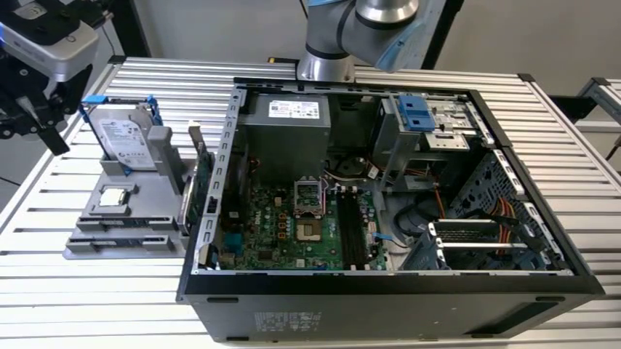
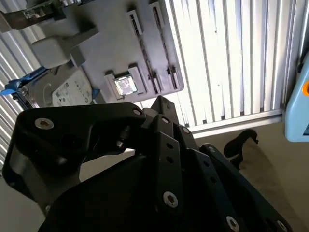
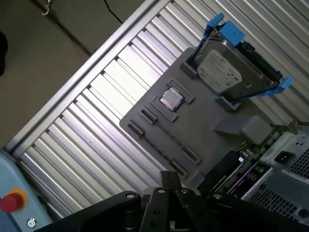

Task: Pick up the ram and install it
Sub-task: 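Pick up the ram and move it above insertion slot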

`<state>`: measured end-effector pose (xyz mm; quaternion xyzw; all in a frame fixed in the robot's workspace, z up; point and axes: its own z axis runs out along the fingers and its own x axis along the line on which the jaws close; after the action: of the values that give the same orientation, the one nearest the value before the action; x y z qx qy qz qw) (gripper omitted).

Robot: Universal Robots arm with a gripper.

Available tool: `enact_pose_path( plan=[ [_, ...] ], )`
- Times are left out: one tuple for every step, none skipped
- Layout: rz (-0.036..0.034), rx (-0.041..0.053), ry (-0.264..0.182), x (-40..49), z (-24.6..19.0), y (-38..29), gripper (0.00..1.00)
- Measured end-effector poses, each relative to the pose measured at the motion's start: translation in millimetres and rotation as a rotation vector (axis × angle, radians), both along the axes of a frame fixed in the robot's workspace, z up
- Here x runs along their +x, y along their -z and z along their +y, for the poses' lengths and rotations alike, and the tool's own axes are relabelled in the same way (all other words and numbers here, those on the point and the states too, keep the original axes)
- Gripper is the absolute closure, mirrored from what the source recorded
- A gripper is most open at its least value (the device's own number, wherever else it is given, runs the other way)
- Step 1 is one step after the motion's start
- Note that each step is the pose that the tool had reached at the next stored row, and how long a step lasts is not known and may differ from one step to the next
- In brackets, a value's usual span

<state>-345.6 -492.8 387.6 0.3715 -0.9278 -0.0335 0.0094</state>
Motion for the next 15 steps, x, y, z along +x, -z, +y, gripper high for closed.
enact_pose_path(
  plan=[
    [0.0000,-0.0001,-0.009,0.0,0.0,0.0,1.00],
    [0.0001,-0.0003,-0.019,0.0,0.0,0.0,1.00],
    [0.0001,-0.0004,-0.028,0.0,0.0,0.0,1.00],
    [0.0000,-0.0006,-0.037,0.0,0.0,0.0,1.00],
    [0.0001,-0.0007,-0.047,0.0,0.0,0.0,1.00],
    [0.0001,-0.0008,-0.054,0.0,0.0,0.0,1.00],
    [0.0000,-0.0010,-0.064,0.0,0.0,0.0,1.00],
    [0.0000,-0.0011,-0.073,0.0,0.0,0.0,1.00],
    [0.0000,-0.0012,-0.082,0.0,0.0,0.0,1.00],
    [0.0000,-0.0012,-0.091,0.0,0.0,0.0,1.00],
    [0.0000,-0.0013,-0.100,0.0,0.0,0.0,1.00],
    [0.0000,-0.0014,-0.108,0.0,0.0,0.0,1.00],
    [0.0000,-0.0014,-0.117,0.0,0.0,0.0,1.00],
    [-0.0001,-0.0014,-0.126,0.0,0.0,0.0,1.00],
    [0.0000,-0.0014,-0.135,0.0,0.0,0.0,1.00]
  ],
)
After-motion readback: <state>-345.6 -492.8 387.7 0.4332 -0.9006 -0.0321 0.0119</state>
